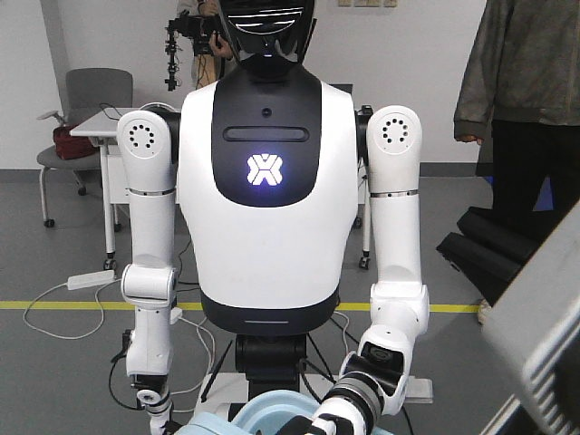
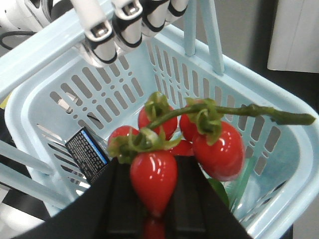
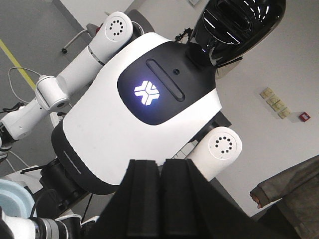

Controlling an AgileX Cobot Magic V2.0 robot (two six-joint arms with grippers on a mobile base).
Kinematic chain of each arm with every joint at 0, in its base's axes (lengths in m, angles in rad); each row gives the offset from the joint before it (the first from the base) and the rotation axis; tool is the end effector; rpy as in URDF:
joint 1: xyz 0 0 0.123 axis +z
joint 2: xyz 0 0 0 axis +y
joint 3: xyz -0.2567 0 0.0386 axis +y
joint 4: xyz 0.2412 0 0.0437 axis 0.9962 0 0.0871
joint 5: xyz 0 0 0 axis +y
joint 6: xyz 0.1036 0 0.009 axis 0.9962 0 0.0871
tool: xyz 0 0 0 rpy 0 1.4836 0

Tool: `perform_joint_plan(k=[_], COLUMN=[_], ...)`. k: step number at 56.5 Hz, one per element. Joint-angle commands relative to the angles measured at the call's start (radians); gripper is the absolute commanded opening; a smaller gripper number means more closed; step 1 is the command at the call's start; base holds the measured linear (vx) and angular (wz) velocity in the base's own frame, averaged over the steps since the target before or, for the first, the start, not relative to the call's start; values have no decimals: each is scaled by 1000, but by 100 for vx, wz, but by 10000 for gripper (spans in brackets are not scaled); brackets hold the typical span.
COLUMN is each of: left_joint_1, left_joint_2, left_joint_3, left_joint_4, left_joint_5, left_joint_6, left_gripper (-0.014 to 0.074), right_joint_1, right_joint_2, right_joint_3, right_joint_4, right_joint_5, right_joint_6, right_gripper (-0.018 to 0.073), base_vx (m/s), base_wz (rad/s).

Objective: Pick snacks and fruit into basket
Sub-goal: 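Open the left gripper to release the tomato vine into the basket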

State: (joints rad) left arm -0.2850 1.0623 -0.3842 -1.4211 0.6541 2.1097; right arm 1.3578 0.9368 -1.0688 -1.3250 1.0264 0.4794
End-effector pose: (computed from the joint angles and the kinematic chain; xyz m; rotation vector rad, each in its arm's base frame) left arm 0.1621 -0.1127 0.1949 1.3184 1.7014 -0.4788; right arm 0.1202 0.1475 0.4183 -0.9077 1.4023 -0.3052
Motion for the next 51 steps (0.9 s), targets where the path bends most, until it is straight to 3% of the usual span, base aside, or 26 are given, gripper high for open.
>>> perform_joint_plan(k=[1,19,25,34,41,45,51], left_joint_1=[-5,-5,-5,-5,-5,-5,-5], left_joint_2=[-4,-4,-4,-4,-4,-7,-30], left_joint_3=[-35,-34,-34,-34,-34,-34,-34], left_joint_4=[-65,-65,-65,-65,-65,-65,-65], left_joint_5=[25,16,4,5,21,31,26], left_joint_6=[-1,-1,-1,-1,-1,-1,-18], left_gripper=[197,531,571,563,458,317,36], right_joint_1=[-6,-6,-6,-6,-6,-6,-6], right_joint_2=[-12,-12,-12,-12,-12,-12,-12], right_joint_3=[-34,-34,-34,-34,-34,-34,-34], right_joint_4=[-77,-80,-81,-81,-81,-81,-81], right_joint_5=[-13,-13,-13,-12,-12,-12,-13], right_joint_6=[-2,-2,-2,-2,-2,-2,-1], right_gripper=[-9,-9,-9,-9,-9,-9,-9], base_vx=[0,0,0,0,0,0,0], base_wz=[0,0,0,0,0,0,0])
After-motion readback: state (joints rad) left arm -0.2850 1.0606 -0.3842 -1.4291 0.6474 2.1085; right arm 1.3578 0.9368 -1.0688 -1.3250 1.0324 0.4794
